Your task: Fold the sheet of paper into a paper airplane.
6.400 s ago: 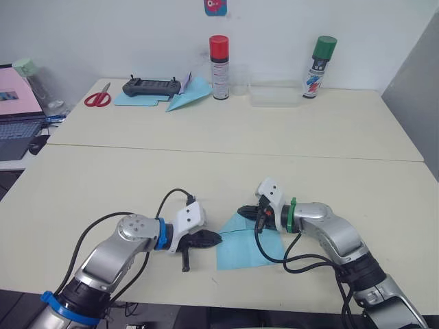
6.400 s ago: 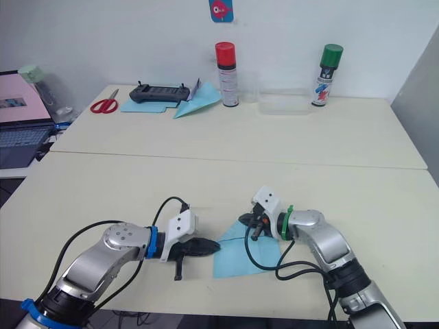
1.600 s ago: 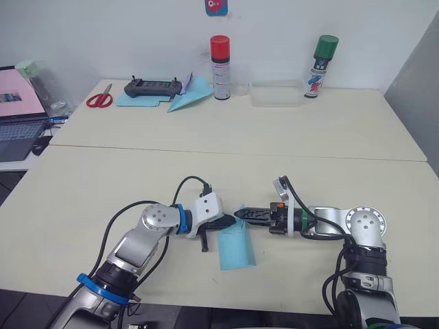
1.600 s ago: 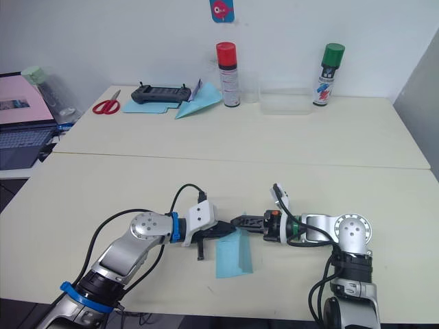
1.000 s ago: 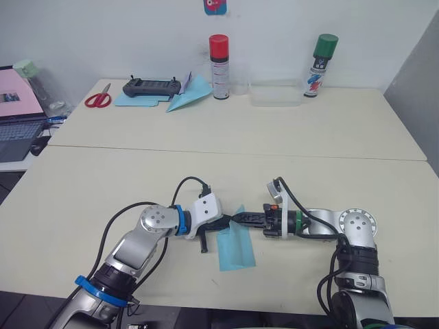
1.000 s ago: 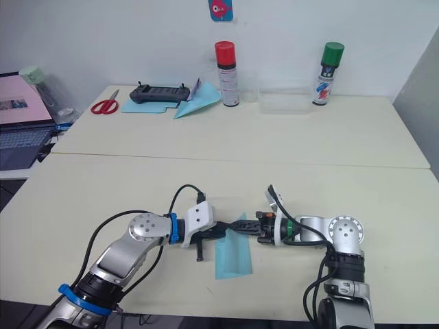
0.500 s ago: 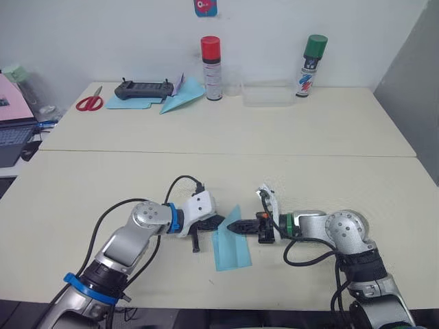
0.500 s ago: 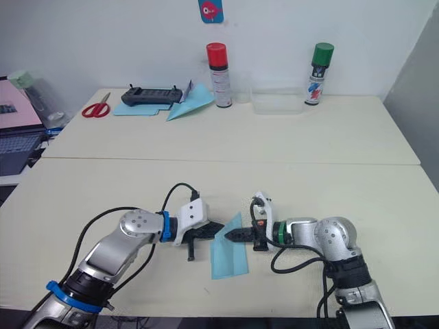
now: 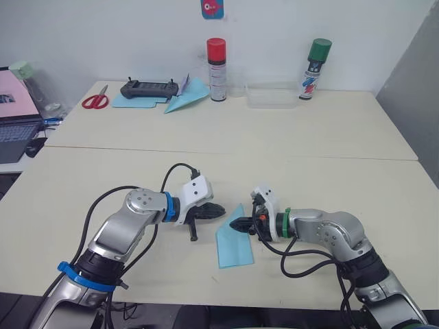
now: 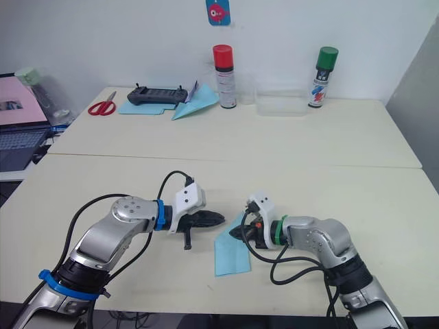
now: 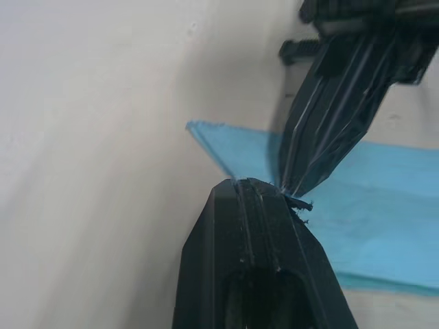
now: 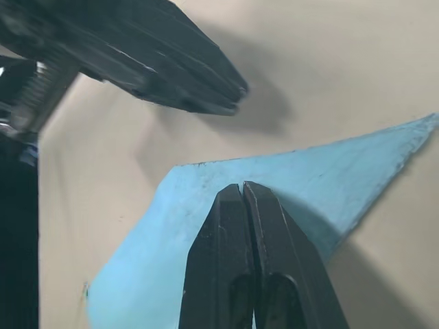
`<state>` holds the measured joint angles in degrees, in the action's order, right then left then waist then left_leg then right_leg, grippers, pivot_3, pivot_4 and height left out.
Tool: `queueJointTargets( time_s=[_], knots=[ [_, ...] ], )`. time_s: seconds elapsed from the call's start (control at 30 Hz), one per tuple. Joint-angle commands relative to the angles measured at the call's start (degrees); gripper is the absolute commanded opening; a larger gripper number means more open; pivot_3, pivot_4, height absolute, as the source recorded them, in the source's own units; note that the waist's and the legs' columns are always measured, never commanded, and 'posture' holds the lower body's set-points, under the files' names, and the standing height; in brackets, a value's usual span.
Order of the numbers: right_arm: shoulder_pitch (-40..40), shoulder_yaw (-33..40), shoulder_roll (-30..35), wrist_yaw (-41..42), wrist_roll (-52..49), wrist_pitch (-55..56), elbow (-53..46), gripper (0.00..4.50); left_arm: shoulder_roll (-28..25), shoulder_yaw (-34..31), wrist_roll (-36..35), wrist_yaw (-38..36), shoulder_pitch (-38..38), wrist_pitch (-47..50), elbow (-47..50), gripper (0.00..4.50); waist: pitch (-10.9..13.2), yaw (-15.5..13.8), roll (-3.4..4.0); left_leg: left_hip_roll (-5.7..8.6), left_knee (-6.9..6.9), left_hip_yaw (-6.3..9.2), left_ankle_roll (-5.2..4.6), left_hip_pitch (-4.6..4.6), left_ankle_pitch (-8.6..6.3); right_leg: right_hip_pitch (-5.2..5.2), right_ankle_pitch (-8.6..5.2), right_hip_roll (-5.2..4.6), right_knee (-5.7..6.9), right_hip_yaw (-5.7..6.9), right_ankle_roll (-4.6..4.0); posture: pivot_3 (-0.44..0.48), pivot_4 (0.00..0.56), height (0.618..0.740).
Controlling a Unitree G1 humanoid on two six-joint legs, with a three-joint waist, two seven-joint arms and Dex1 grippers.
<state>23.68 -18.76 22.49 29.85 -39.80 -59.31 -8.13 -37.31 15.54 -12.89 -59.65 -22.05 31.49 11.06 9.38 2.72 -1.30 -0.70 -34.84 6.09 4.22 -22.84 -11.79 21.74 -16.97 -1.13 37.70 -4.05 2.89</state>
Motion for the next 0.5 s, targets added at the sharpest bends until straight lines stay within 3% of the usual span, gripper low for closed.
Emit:
queueJointTargets(
  time_s=[0.03, 0.37, 0.5],
  knots=[
    [-1.30, -0.24, 2.72, -0.76, 5.60, -0.27, 4.60, 0.02, -0.18, 0.76, -0.55, -0.64, 0.16, 0.63, 2.52, 0.00, -0.01, -0.01, -0.02, 0.00, 0.00, 0.00, 0.00, 0.00, 0.00, 0.00, 0.00, 0.00, 0.00, 0.00, 0.00, 0.000, 0.150, 0.740],
    [-1.24, -0.69, 4.22, 1.78, 8.34, 2.12, 3.40, 0.02, -0.73, 7.12, 5.22, -0.64, 2.87, -4.21, -0.76, 0.00, 0.05, -0.85, -0.06, 0.01, -0.01, 0.00, 0.00, 0.00, 0.00, 0.01, 0.01, -0.02, -0.02, -0.01, 0.02, 0.000, 0.150, 0.740],
    [-0.95, -2.98, 7.89, 9.66, 11.13, 11.75, 0.17, 0.02, -0.19, 9.40, 7.84, -0.91, 3.44, -7.57, -4.99, 0.00, 0.15, -1.19, 0.08, 0.05, 0.00, 0.00, 0.00, -0.04, 0.00, 0.01, 0.01, -0.14, -0.05, -0.01, 0.02, 0.000, 0.150, 0.740]
  ],
)
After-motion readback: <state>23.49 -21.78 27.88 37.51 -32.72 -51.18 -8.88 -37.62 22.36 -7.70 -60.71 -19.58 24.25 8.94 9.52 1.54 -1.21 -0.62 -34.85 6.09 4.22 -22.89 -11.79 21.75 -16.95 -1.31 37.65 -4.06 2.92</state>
